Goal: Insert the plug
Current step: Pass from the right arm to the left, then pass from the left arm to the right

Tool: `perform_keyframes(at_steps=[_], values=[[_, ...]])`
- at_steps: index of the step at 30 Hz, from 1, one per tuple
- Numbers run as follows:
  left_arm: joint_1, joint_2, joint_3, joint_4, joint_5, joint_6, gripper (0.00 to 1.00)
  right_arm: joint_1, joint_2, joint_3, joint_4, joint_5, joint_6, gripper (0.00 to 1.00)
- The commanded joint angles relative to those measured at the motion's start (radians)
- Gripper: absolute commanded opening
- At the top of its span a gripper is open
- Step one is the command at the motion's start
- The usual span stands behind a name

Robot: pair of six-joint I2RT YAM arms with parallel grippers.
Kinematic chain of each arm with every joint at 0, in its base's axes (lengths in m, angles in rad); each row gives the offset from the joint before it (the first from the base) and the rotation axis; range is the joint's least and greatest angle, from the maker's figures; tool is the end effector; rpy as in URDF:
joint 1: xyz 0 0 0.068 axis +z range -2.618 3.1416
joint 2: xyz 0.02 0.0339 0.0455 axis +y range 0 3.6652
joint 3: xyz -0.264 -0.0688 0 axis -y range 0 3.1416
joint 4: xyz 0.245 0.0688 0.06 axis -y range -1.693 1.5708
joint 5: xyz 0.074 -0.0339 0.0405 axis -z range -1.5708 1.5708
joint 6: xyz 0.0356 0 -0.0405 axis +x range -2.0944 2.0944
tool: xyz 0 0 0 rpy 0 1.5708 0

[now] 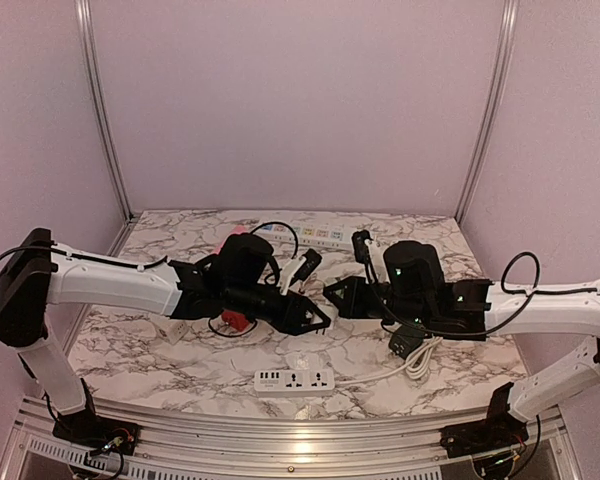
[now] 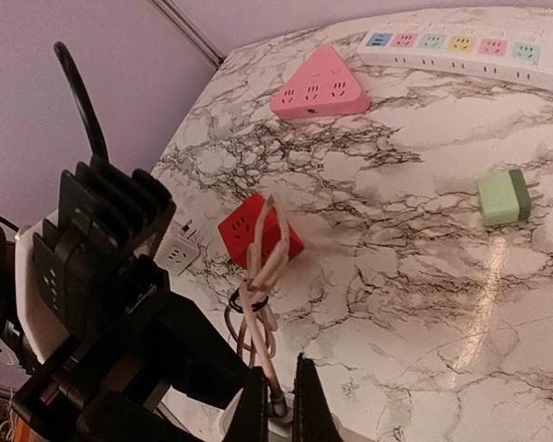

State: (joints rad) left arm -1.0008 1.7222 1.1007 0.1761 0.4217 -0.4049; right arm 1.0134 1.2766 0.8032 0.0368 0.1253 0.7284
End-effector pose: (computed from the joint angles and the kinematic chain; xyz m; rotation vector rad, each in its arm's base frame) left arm 0.1982 -0.3362 0.2347 0.9355 2.0284 -1.2640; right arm 0.1561 0.2420 0.2616 -0.2197 2.1342 0.9577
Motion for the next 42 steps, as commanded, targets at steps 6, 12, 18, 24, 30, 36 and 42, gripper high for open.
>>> perform_keyframes(at_steps=[6, 12, 18, 24, 30, 36, 42], values=[[-0.001, -0.017, -0.024, 0.104, 0.056, -0.005, 0.00, 0.010, -0.070, -0.003, 0.054, 0.009, -0.055, 0.06], [-0.001, -0.095, -0.097, 0.146, 0.111, 0.036, 0.00, 0.010, -0.158, -0.003, 0.027, -0.087, -0.230, 0.65], [-0.001, -0.203, -0.161, 0.151, 0.132, 0.100, 0.00, 0.009, -0.257, -0.012, -0.009, -0.223, -0.394, 0.69], [-0.006, -0.280, -0.200, 0.154, 0.187, 0.159, 0.00, 0.010, -0.293, -0.039, 0.005, -0.350, -0.480, 0.59], [-0.027, -0.315, -0.213, 0.154, 0.215, 0.195, 0.00, 0.008, -0.221, 0.000, 0.000, -0.477, -0.525, 0.55], [-0.041, -0.321, -0.218, 0.154, 0.234, 0.203, 0.00, 0.010, -0.120, 0.069, -0.034, -0.559, -0.524, 0.51], [-0.052, -0.333, -0.224, 0.154, 0.229, 0.217, 0.00, 0.009, -0.098, 0.081, -0.028, -0.612, -0.511, 0.34]])
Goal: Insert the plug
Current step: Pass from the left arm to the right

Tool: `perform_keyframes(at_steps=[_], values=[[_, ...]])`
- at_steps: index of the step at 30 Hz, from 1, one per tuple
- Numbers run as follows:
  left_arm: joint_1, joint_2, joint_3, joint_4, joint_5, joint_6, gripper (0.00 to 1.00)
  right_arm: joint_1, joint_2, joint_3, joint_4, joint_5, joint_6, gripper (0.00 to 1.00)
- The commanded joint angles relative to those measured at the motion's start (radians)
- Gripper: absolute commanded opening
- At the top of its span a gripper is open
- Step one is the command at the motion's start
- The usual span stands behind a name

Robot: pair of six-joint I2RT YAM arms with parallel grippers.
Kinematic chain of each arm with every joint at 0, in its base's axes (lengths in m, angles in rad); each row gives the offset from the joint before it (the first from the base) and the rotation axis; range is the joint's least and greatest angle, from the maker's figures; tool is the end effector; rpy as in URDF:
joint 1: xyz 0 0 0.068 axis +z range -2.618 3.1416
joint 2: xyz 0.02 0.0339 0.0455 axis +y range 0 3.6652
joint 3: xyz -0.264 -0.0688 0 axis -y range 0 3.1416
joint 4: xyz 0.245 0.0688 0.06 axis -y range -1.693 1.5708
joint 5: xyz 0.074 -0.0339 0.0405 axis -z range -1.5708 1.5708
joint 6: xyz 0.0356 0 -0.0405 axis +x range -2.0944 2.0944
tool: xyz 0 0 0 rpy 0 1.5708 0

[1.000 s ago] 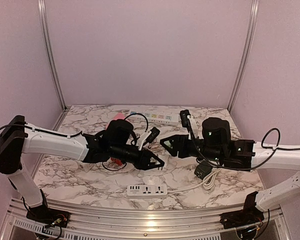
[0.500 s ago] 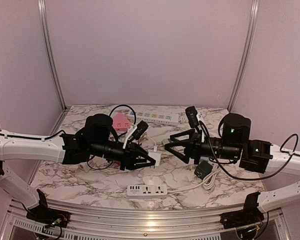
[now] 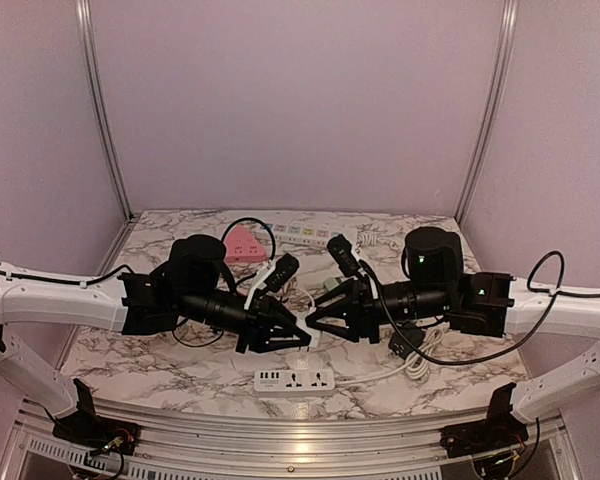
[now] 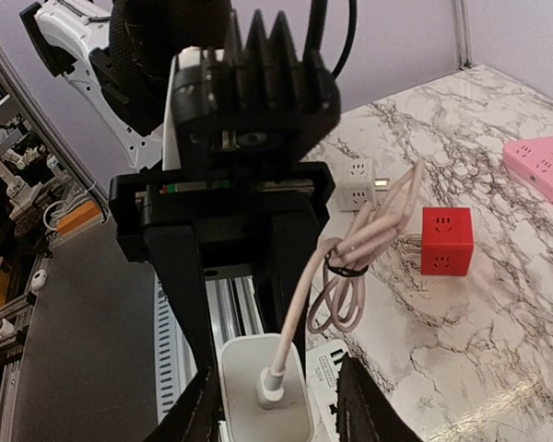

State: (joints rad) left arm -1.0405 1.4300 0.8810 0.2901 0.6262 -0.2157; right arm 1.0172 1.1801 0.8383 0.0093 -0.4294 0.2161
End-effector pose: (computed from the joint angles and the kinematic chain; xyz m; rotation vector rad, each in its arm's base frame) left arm 0.1452 -0.2889 0.2719 1.2429 1.6128 -1.4111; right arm 0.1298 0.2383 0.2973 -1.0921 1.7626 1.2089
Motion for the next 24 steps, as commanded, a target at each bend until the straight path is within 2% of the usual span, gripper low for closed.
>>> perform_keyframes(at_steps=[1, 3, 6, 10, 20, 24], values=[[-0.012, -0.042, -0.006, 0.040, 0.023, 0.029, 0.00, 0.006, -0.003, 0.043, 0.005, -0.066, 0.002, 0.31], [-0.012, -0.044, -0.008, 0.040, 0.023, 0.031, 0.00, 0.005, -0.007, 0.038, 0.004, -0.088, -0.002, 0.30], [-0.012, -0.049, -0.012, 0.040, 0.024, 0.036, 0.00, 0.005, -0.011, 0.033, -0.004, -0.102, -0.009, 0.34], [-0.013, -0.054, -0.014, 0.040, 0.031, 0.043, 0.00, 0.004, -0.013, 0.024, 0.003, -0.104, -0.008, 0.34], [-0.016, -0.061, -0.022, 0.041, 0.028, 0.049, 0.00, 0.006, 0.006, 0.024, 0.029, -0.152, -0.004, 0.20], [-0.018, -0.065, -0.025, 0.043, 0.020, 0.048, 0.00, 0.006, 0.016, 0.020, 0.037, -0.171, 0.000, 0.20]])
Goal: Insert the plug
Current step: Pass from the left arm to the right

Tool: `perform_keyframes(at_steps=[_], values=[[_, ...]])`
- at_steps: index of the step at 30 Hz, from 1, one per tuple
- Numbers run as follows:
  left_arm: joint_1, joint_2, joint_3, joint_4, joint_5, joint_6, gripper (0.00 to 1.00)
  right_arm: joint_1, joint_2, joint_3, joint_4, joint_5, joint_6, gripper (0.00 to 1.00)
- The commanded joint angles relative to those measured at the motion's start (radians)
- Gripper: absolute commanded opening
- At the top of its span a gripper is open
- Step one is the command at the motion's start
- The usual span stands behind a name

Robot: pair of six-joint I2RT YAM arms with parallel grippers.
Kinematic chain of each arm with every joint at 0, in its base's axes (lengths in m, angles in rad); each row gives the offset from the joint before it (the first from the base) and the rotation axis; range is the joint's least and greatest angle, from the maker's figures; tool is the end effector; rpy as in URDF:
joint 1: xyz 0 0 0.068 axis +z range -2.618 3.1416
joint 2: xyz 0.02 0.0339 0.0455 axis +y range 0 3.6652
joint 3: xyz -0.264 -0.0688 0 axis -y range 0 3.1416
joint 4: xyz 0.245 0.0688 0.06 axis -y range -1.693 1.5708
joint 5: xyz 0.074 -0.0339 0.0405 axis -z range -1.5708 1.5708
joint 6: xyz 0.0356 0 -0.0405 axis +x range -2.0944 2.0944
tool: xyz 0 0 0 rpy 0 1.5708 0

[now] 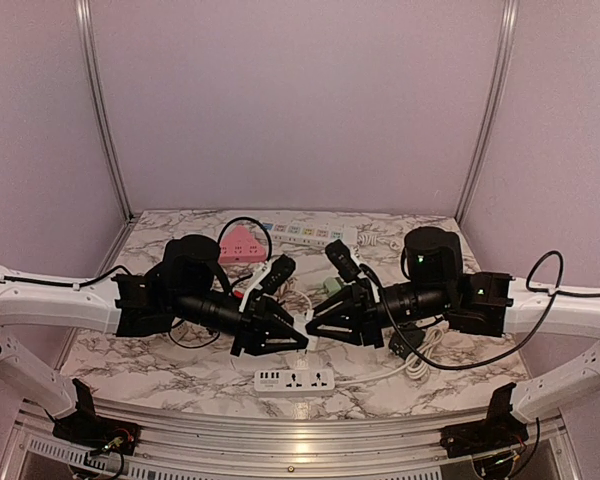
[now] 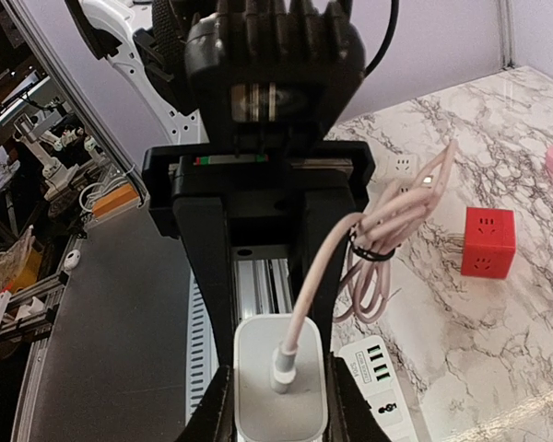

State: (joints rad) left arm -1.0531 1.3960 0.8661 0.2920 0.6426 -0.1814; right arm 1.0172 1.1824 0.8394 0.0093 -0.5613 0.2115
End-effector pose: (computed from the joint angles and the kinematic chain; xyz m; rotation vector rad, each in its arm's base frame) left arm 0.1376 -0.2847 0.2773 1.2835 1.5492 -1.4142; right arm 0.1255 0.2391 0.2978 -1.1920 1.7230 1.3254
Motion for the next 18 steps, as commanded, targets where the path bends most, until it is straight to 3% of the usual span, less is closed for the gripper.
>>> perform_keyframes(at_steps=[1, 7, 11, 12, 15, 18], values=[[-0.005, -0.030, -0.011, 0.042, 0.005, 0.013, 0.00, 0.005, 0.015, 0.017, 0.037, -0.043, 0.005, 0.20], [-0.008, -0.031, -0.011, 0.044, 0.003, 0.011, 0.00, 0.005, 0.019, 0.008, 0.056, -0.067, 0.016, 0.05], [-0.010, -0.035, -0.015, 0.045, -0.007, 0.009, 0.00, 0.005, 0.024, 0.003, 0.073, -0.108, 0.028, 0.04], [-0.010, -0.036, -0.015, 0.045, -0.010, 0.008, 0.00, 0.005, 0.026, 0.003, 0.075, -0.119, 0.029, 0.07], [-0.010, -0.040, -0.013, 0.047, -0.009, 0.008, 0.00, 0.006, 0.028, 0.007, 0.078, -0.131, 0.028, 0.26], [-0.010, -0.039, -0.012, 0.047, -0.008, 0.008, 0.00, 0.005, 0.026, 0.008, 0.077, -0.118, 0.024, 0.33]])
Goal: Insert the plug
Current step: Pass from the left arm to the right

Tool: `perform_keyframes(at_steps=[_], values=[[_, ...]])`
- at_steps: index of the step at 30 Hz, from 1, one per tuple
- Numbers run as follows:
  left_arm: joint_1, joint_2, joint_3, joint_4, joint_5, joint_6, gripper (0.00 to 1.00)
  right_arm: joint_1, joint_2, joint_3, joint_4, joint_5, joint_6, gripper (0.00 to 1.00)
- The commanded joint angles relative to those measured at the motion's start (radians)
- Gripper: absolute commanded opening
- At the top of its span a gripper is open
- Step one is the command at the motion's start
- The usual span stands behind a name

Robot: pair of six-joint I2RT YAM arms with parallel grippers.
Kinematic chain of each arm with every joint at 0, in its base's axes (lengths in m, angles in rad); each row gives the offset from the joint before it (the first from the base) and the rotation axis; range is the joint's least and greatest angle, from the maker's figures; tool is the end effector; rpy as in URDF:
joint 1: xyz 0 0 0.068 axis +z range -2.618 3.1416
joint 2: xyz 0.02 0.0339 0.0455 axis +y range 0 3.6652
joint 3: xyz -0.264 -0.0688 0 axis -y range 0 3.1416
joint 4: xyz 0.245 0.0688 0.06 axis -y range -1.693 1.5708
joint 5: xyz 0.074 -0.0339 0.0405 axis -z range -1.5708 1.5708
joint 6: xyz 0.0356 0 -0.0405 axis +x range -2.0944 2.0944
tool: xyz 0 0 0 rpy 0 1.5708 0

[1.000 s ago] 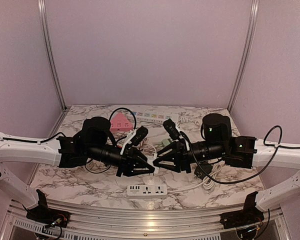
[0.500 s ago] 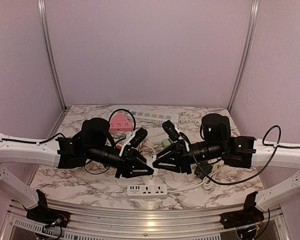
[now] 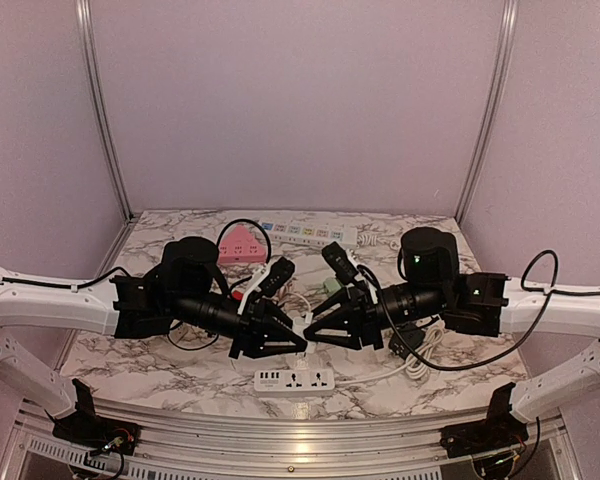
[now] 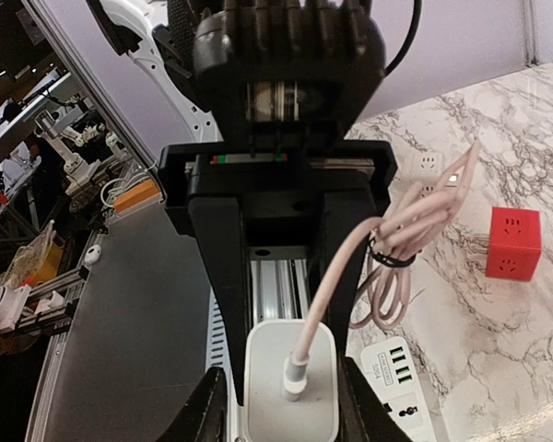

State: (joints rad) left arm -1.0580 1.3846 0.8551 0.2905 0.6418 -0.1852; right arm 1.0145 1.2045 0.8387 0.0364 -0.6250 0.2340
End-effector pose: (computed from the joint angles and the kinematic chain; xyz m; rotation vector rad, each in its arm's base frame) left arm 0.1347 -0.2827 0.2767 1.2855 1.5518 -1.4188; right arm 0.1265 0.2429 0.2951 -1.2189 1.7172 1.3953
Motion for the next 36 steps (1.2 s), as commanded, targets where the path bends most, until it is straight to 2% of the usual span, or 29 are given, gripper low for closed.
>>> perform_keyframes(at_steps=[1, 5, 8, 14, 18, 20, 23, 26, 29, 30, 31, 34, 36], values=[[-0.005, -0.028, -0.002, 0.049, -0.007, 0.012, 0.00, 0.008, 0.003, 0.010, 0.050, -0.052, 0.002, 0.33], [-0.005, -0.025, -0.002, 0.049, -0.005, 0.012, 0.00, 0.008, 0.004, 0.014, 0.047, -0.046, -0.001, 0.37], [-0.006, -0.024, -0.001, 0.050, -0.004, 0.012, 0.00, 0.008, 0.008, 0.014, 0.040, -0.045, -0.002, 0.31], [-0.005, -0.028, 0.001, 0.050, -0.007, 0.018, 0.00, 0.007, 0.017, 0.005, 0.033, -0.040, -0.004, 0.30], [-0.005, -0.030, -0.003, 0.051, -0.010, 0.019, 0.00, 0.006, 0.019, 0.004, 0.029, -0.043, -0.004, 0.24], [-0.005, -0.032, -0.006, 0.052, -0.011, 0.018, 0.00, 0.006, 0.022, 0.003, 0.028, -0.050, -0.005, 0.19], [-0.005, -0.039, -0.013, 0.052, -0.020, 0.015, 0.01, 0.006, 0.027, -0.002, 0.029, -0.066, -0.004, 0.00], [-0.005, -0.052, -0.020, 0.052, -0.037, 0.013, 0.20, 0.007, 0.027, -0.004, 0.028, -0.082, -0.009, 0.00], [-0.005, -0.070, -0.031, 0.052, -0.074, 0.006, 0.57, 0.007, 0.015, -0.006, 0.023, -0.075, -0.028, 0.00], [-0.005, -0.079, -0.035, 0.052, -0.082, 0.002, 0.64, 0.007, 0.010, -0.007, 0.021, -0.070, -0.037, 0.00], [-0.005, -0.085, -0.039, 0.052, -0.098, 0.000, 0.77, 0.006, 0.006, -0.005, 0.019, -0.067, -0.047, 0.00], [-0.005, -0.114, -0.062, 0.052, -0.139, -0.013, 0.94, 0.006, 0.001, 0.019, -0.009, -0.048, -0.093, 0.00], [-0.005, -0.142, -0.081, 0.052, -0.173, -0.022, 0.99, 0.007, 0.007, 0.036, -0.046, -0.021, -0.129, 0.00]])
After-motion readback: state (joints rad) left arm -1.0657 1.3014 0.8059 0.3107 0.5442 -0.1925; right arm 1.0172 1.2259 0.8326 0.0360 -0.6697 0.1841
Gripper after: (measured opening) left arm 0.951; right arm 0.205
